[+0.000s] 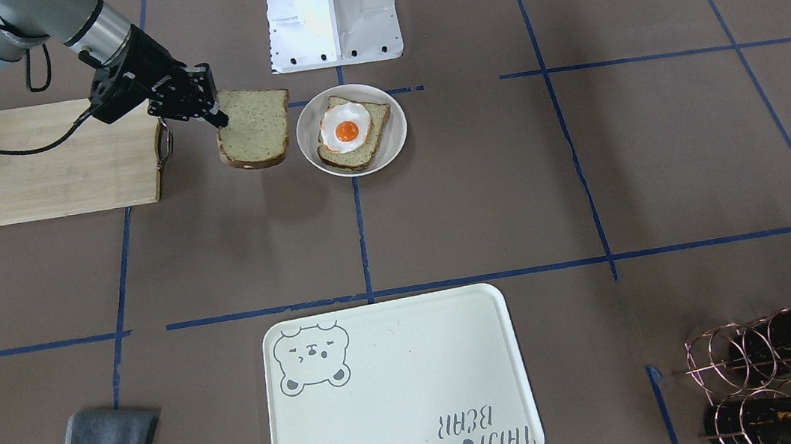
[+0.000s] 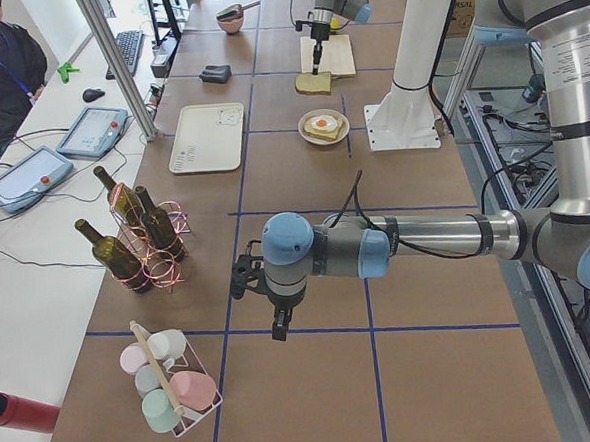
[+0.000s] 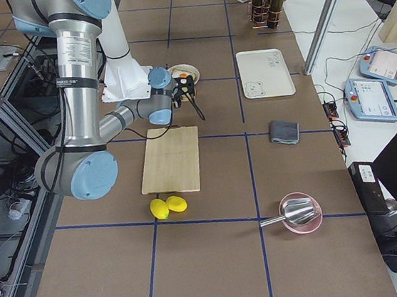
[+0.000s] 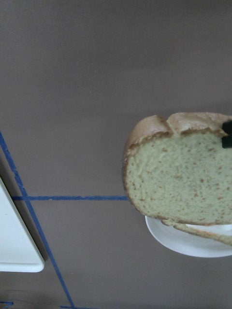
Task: Make sandwich and place on tray
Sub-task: 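Carry the bread slice with the right gripper over the egg toast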
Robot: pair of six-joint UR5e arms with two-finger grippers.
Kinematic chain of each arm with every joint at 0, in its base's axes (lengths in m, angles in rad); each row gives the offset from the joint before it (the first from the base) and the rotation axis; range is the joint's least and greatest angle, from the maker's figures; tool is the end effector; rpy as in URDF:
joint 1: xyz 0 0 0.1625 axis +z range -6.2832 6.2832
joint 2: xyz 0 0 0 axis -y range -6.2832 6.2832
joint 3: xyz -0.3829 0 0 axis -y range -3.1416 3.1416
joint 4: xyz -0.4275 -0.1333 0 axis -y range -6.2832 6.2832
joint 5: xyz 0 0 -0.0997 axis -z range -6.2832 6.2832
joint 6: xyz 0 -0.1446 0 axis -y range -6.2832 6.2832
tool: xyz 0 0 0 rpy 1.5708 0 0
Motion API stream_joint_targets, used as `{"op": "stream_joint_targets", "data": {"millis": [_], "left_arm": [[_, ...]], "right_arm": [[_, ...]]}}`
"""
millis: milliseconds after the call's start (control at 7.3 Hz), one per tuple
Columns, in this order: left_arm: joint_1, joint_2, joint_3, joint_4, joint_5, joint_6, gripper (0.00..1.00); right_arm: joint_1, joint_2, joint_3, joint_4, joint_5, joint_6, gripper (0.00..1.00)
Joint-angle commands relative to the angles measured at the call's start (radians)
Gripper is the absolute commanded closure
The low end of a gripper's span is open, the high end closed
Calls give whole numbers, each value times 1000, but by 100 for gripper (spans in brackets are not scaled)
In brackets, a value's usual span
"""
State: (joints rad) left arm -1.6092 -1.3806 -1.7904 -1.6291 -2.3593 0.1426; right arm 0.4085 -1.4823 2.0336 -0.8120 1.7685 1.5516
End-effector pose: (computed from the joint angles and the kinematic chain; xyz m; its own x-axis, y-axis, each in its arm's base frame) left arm -0.0485 -0.4617 0.6187 0.7050 0.1761 -0.6870 -0.0626 0.9803 0.1871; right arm -0.4729 -0.3190 0.2602 0.2406 0.0837 0.9670 -0.2108 0.9770 -0.0321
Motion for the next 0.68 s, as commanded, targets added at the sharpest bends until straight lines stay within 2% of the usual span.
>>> {"op": "stream_joint_targets", "data": {"millis": [0,137,274,548], "left_arm": [[0,0,0,0,0,0,0],[0,0,0,0,0,0,0],[0,-1,0,0,0,0,0],[0,-2,3,-2,0,0,0]], "right_arm": [[-84,202,-22,-218,-125,114,100],[-121,279,-57,-278,-170,139,100],[-158,313,-106,-280,-214,154,100],[-217,309,-118,-285,-282,154,100]]}}
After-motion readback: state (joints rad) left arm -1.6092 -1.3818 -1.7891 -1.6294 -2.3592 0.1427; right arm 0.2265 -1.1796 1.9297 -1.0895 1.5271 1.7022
